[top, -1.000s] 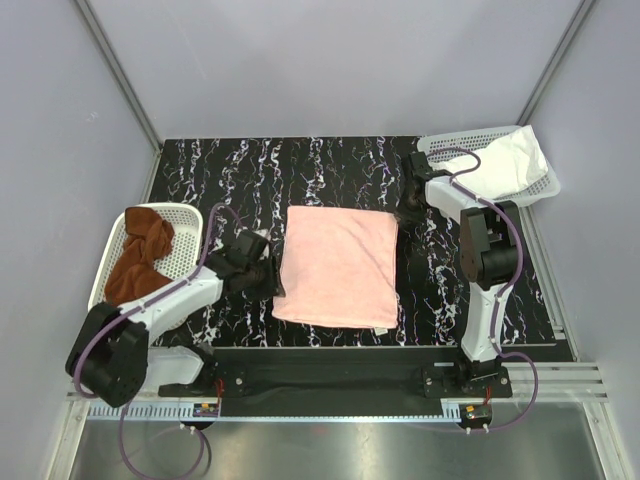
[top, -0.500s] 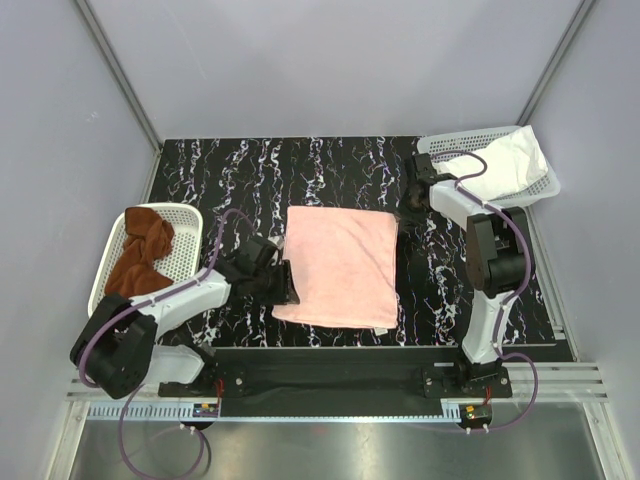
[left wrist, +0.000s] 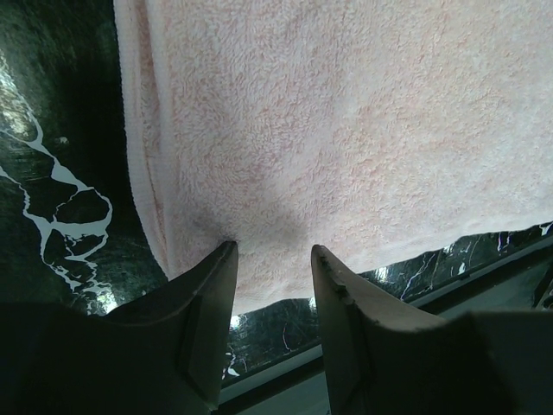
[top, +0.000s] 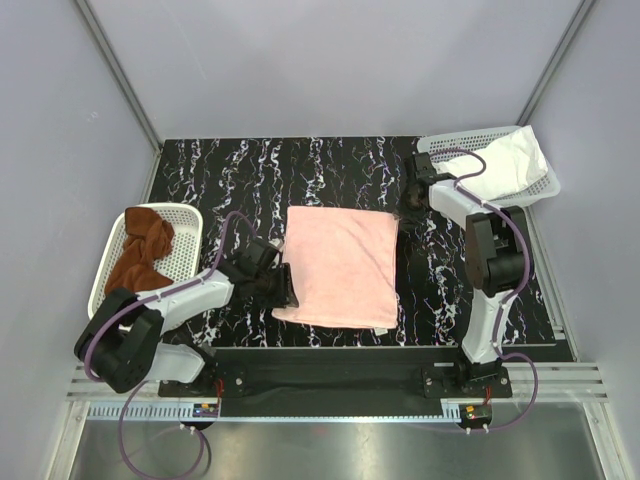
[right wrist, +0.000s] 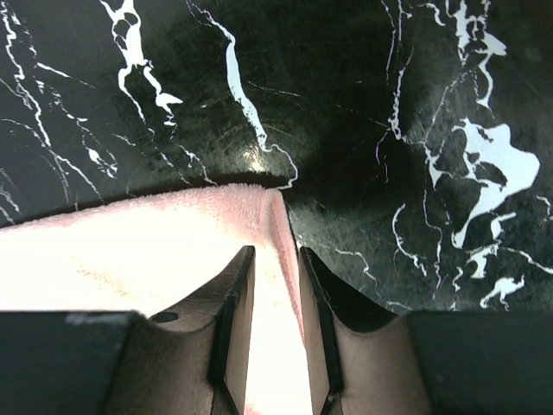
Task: Fold and stack the towels
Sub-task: Fold the towel
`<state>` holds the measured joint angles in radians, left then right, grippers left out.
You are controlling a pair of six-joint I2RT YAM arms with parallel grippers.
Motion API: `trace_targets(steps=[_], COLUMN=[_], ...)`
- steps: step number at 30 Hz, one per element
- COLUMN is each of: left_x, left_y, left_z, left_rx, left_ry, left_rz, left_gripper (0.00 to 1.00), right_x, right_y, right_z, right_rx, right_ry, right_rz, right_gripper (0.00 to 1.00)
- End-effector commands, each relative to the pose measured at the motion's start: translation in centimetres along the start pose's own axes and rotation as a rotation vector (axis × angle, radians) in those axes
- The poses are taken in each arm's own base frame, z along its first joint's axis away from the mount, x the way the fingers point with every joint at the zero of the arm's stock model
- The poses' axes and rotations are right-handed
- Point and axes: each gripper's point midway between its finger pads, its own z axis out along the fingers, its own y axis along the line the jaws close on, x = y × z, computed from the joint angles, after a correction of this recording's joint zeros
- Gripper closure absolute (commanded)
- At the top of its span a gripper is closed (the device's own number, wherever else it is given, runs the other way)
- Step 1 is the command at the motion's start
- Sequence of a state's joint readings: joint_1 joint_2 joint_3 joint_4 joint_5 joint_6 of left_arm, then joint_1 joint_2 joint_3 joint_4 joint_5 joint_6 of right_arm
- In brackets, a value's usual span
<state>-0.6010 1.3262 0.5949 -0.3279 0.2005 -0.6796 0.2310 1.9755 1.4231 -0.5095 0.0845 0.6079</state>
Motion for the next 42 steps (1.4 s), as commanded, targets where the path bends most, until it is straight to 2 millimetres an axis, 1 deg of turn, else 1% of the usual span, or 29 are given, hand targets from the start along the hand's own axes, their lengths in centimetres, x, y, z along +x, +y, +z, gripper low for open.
trace_targets(steps=[1,2,7,10,11,14,15,17,21,24,25,27,28,29,30,31,32,33,34,35,36,37,38,39,40,42], left_x=[-0.5,-0.5,-0.5,-0.3,-0.2,-0.2,-0.3,-0.3,-0.4,-1.6,-2.5,-3.8,-4.2,-5.2,-5.4,-5.4,-5.6,-5.3,-4.6,-4.1,-3.9,-2.6,-2.2,-2.1,-0.8,0.3], left_y=[0.3,0.4,0.7,1.1,1.2,1.8,1.8,2.3,2.5,1.4,0.0,-2.0,-3.7,-5.6,-7.0,-9.5,-11.3,-12.2,-14.3,-15.4,-16.4,-17.6,-18.4,-19.6,-20.1,-21.1], left_z=[0.0,0.0,0.0,0.0,0.0,0.0,-0.1,-0.1,-0.2,-0.7,-1.1,-2.1,-2.4,-3.1,-3.3,-3.6,-3.9,-3.1,-2.9,-2.3,-1.2,-0.3,0.2,0.6,2.2,3.2], left_rx=[-0.019,-0.022,-0.032,-0.051,-0.055,-0.084,-0.090,-0.115,-0.133,-0.106,-0.067,-0.004,0.052,0.105,0.147,0.238,0.290,0.311,0.363,0.380,0.381,0.387,0.390,0.404,0.390,0.400], left_ry=[-0.035,-0.037,-0.040,-0.035,-0.032,-0.032,-0.036,-0.038,-0.037,-0.063,-0.083,-0.119,-0.128,-0.154,-0.160,-0.161,-0.168,-0.146,-0.141,-0.126,-0.109,-0.086,-0.074,-0.073,-0.048,-0.025], left_rz=[0.016,0.016,0.014,0.016,0.018,0.023,0.023,0.026,0.029,0.047,0.058,0.084,0.106,0.116,0.127,0.145,0.156,0.161,0.195,0.205,0.222,0.254,0.269,0.284,0.304,0.313], left_gripper=[0.55,0.55,0.55,0.55,0.55,0.55,0.55,0.55,0.55,0.55,0.55,0.55,0.55,0.55,0.55,0.55,0.55,0.55,0.56,0.56,0.56,0.57,0.57,0.58,0.58,0.60], right_x=[-1.8,-1.6,-1.8,-2.1,-1.9,-2.2,-2.5,-2.6,-2.9,-2.6,-2.4,-2.0,-1.9,-1.9,-1.6,-1.5,-1.5,-1.3,-1.2,-1.1,-0.9,-0.9,-0.9,-0.7,-0.8,-0.8], right_y=[1.4,1.2,1.3,1.1,0.8,0.3,0.1,0.0,-0.4,-0.2,0.0,0.3,0.3,0.4,0.3,0.4,0.4,0.3,0.3,0.4,0.4,0.5,0.5,0.5,0.5,0.6], right_z=[0.3,0.7,1.5,1.9,2.4,2.8,2.8,2.9,3.0,2.9,2.8,2.7,2.7,2.5,2.7,2.5,2.5,2.6,2.6,2.6,2.6,2.6,2.5,2.5,2.5,2.3], right_rx=[-0.048,-0.039,-0.037,-0.021,-0.009,0.022,0.036,0.042,0.060,0.041,0.029,0.006,0.003,-0.002,-0.005,-0.010,-0.013,-0.012,-0.015,-0.021,-0.024,-0.026,-0.030,-0.031,-0.033,-0.039], right_ry=[-0.050,-0.044,-0.045,-0.053,-0.046,-0.051,-0.060,-0.065,-0.078,-0.069,-0.061,-0.046,-0.042,-0.044,-0.039,-0.039,-0.038,-0.032,-0.029,-0.025,-0.023,-0.021,-0.021,-0.018,-0.018,-0.020], right_rz=[-0.026,-0.036,-0.056,-0.073,-0.088,-0.118,-0.122,-0.145,-0.169,-0.170,-0.172,-0.168,-0.162,-0.159,-0.156,-0.151,-0.150,-0.146,-0.141,-0.140,-0.138,-0.132,-0.134,-0.132,-0.128,-0.129], right_gripper=[0.66,0.67,0.69,0.74,0.78,0.89,0.94,0.99,1.00,1.00,1.00,1.00,1.00,1.00,1.00,1.00,1.00,1.00,1.00,1.00,1.00,1.00,1.00,1.00,1.00,1.00])
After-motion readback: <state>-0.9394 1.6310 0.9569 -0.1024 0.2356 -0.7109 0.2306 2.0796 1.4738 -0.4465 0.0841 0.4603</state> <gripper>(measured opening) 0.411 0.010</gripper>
